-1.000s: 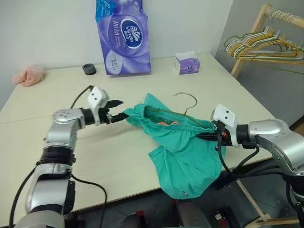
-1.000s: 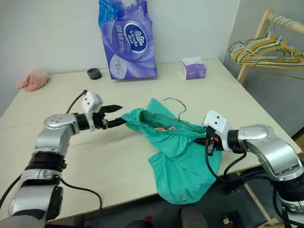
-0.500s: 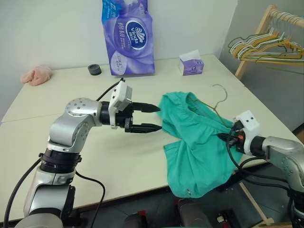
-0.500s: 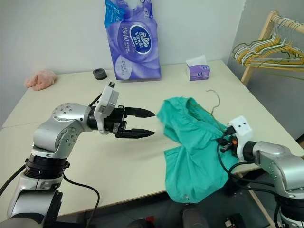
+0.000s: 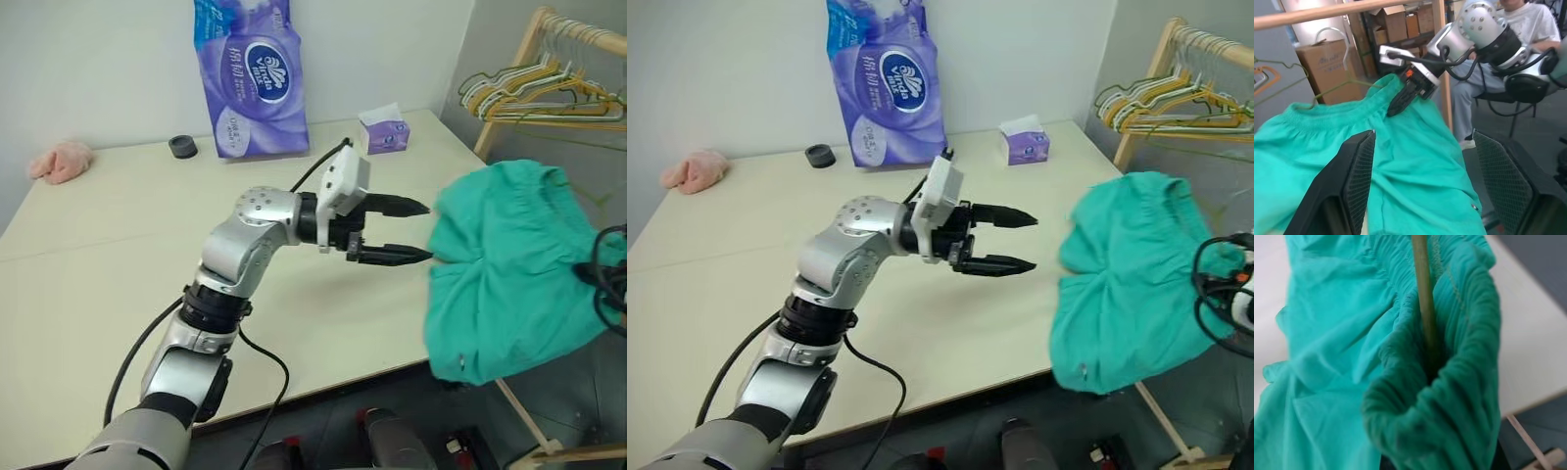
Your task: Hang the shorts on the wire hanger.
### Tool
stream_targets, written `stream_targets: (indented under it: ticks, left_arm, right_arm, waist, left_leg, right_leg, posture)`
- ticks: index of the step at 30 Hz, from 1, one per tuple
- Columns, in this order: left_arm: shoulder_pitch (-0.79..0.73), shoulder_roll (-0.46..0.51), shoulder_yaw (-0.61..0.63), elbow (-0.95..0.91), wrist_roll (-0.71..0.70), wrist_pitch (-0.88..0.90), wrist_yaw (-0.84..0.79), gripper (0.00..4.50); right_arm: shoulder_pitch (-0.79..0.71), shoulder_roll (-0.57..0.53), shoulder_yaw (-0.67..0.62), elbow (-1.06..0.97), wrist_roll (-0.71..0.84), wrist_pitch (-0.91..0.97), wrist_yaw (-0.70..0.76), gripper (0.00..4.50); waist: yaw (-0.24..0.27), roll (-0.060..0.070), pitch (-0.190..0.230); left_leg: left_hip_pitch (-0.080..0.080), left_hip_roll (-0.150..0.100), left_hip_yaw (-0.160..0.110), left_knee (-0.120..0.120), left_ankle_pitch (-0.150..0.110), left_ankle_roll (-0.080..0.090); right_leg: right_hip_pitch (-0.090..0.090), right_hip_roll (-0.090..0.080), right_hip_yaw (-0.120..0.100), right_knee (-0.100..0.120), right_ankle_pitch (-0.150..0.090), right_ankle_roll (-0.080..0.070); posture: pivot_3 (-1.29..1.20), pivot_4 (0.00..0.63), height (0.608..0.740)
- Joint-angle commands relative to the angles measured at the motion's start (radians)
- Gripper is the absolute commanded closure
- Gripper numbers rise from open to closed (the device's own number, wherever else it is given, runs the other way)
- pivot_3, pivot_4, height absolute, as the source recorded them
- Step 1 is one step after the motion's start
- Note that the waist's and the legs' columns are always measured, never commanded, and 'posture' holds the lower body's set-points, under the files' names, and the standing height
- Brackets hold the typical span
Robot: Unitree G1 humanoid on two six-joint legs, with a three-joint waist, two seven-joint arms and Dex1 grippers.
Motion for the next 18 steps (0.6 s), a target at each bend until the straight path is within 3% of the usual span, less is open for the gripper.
stream_targets:
  ticks: [1,10,18]
  left_arm:
    - [-0.107,-0.095,-0.026,0.085,0.078,-0.084,0.092,1.14]
    - [-0.257,-0.219,-0.052,0.291,0.201,-0.259,0.14,1.14]
    - [-0.412,-0.282,0.0,0.451,0.195,-0.334,0.133,1.14]
  right_arm:
    - [-0.161,-0.027,-0.103,0.066,-0.1,0.007,-0.144,4.5]
    - [-0.515,-0.085,-0.126,0.305,-0.285,-0.043,-0.336,4.5]
    - [-0.616,-0.216,-0.065,0.656,-0.332,-0.248,-0.373,4.5]
  waist:
    - [-0.004,0.004,0.0]
    - [-0.029,0.014,0.003]
    - [-0.033,0.02,0.009]
  left_leg:
    - [0.0,-0.001,0.001,0.0,0.0,0.0]
    - [0.001,-0.001,0.003,-0.003,-0.001,0.002]
    - [0.001,-0.003,0.009,-0.003,-0.004,0.007]
  right_leg:
    - [0.0,0.0,0.001,-0.001,0.0,0.001]
    - [0.0,0.0,0.003,-0.002,-0.002,0.003]
    - [0.0,-0.001,0.004,-0.005,-0.003,0.006]
  posture:
    - [-0.39,0.112,0.74]
    - [-0.38,0.118,0.74]
    - [-0.37,0.124,0.74]
